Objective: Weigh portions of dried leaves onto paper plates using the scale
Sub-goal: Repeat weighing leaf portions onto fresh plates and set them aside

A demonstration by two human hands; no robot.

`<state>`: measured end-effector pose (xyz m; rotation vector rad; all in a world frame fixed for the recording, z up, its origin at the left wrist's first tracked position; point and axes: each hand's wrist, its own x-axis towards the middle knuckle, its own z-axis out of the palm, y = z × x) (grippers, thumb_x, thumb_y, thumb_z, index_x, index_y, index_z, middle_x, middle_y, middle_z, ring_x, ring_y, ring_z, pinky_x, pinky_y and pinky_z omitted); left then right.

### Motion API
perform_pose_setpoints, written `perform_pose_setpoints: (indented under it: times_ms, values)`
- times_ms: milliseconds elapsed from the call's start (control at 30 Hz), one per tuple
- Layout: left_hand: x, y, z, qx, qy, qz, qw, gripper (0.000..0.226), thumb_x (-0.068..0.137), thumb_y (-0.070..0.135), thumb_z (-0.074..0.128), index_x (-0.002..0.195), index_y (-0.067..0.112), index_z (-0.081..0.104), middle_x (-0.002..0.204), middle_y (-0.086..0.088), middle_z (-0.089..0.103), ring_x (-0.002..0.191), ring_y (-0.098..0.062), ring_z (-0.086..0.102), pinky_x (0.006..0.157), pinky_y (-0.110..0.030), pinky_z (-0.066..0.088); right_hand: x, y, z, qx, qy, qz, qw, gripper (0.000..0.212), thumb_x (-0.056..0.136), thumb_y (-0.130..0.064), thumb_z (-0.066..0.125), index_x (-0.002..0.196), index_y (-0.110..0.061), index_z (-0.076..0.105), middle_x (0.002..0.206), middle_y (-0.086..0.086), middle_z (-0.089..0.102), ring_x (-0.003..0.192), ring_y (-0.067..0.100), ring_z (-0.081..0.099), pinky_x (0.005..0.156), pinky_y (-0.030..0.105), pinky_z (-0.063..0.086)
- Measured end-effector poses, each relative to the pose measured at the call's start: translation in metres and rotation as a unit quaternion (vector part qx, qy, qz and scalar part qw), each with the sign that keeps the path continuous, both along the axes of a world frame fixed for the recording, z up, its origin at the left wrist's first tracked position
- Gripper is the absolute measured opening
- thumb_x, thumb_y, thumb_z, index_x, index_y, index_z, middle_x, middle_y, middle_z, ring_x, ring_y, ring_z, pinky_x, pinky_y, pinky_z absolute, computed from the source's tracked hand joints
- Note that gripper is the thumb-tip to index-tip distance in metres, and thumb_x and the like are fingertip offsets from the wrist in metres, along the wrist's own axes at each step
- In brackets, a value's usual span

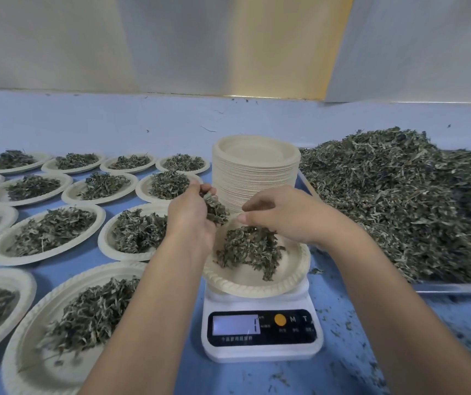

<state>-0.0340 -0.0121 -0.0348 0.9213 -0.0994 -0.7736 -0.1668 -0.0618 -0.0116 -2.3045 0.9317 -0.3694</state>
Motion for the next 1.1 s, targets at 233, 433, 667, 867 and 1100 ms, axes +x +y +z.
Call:
perform_pose_setpoints:
  times_ms: [233, 433, 667, 867, 1100]
  values:
    - [-0.001, -0.001, 0.001, -0.007, 0.012, -0.011, 1.000, 0.033, 0.101, 0.017, 0.042, 0.071, 0.012, 0.051, 0.038, 0.008, 0.054, 0.034, -0.002, 0.048, 0.039, -0.011, 0.040, 0.003, -0.002, -0.003, -0.043, -0.119, -0.063, 0.990, 0.019, 0.086, -0.006, 0.062, 0.092, -0.021, 0.071, 0.074, -0.002, 0.067, 0.068, 0.010, 0.061, 0.069, 0.027, 0.053]
    - [-0.003, -0.002, 0.000, 0.003, 0.001, -0.026, 1.000, 0.035, 0.101, 0.020, 0.042, 0.068, 0.013, 0.051, 0.040, 0.008, 0.054, 0.043, -0.005, 0.048, 0.049, -0.015, 0.042, 0.007, 0.001, -0.005, -0.034, -0.139, -0.044, 0.989, 0.022, 0.084, -0.005, 0.067, 0.074, -0.025, 0.069, 0.063, -0.005, 0.063, 0.060, 0.006, 0.059, 0.069, 0.023, 0.052]
    - [-0.008, -0.002, 0.002, 0.019, -0.025, -0.030, 0.999, 0.037, 0.102, 0.020, 0.041, 0.067, 0.013, 0.050, 0.039, 0.008, 0.053, 0.054, -0.008, 0.046, 0.066, -0.022, 0.039, 0.007, 0.002, -0.004, -0.018, -0.169, -0.047, 0.984, 0.017, 0.082, -0.009, 0.067, 0.079, -0.025, 0.070, 0.061, -0.010, 0.062, 0.057, 0.001, 0.056, 0.070, 0.025, 0.053]
    - [-0.012, -0.002, 0.002, 0.030, -0.052, -0.028, 0.998, 0.039, 0.101, 0.021, 0.041, 0.064, 0.013, 0.051, 0.056, 0.003, 0.053, 0.059, -0.011, 0.045, 0.072, -0.027, 0.040, 0.009, 0.004, -0.004, 0.012, -0.183, -0.039, 0.982, 0.010, 0.084, -0.014, 0.068, 0.083, -0.023, 0.071, 0.064, -0.007, 0.067, 0.063, 0.003, 0.062, 0.081, 0.037, 0.057]
    - [-0.011, -0.005, -0.003, 0.036, -0.075, -0.030, 0.996, 0.038, 0.102, 0.024, 0.039, 0.069, 0.011, 0.053, 0.063, -0.002, 0.057, 0.059, -0.015, 0.053, 0.062, -0.027, 0.049, 0.010, 0.008, -0.005, 0.010, -0.204, -0.004, 0.979, 0.009, 0.078, -0.030, 0.077, 0.083, -0.023, 0.073, 0.067, -0.010, 0.068, 0.061, -0.002, 0.060, 0.072, 0.023, 0.054]
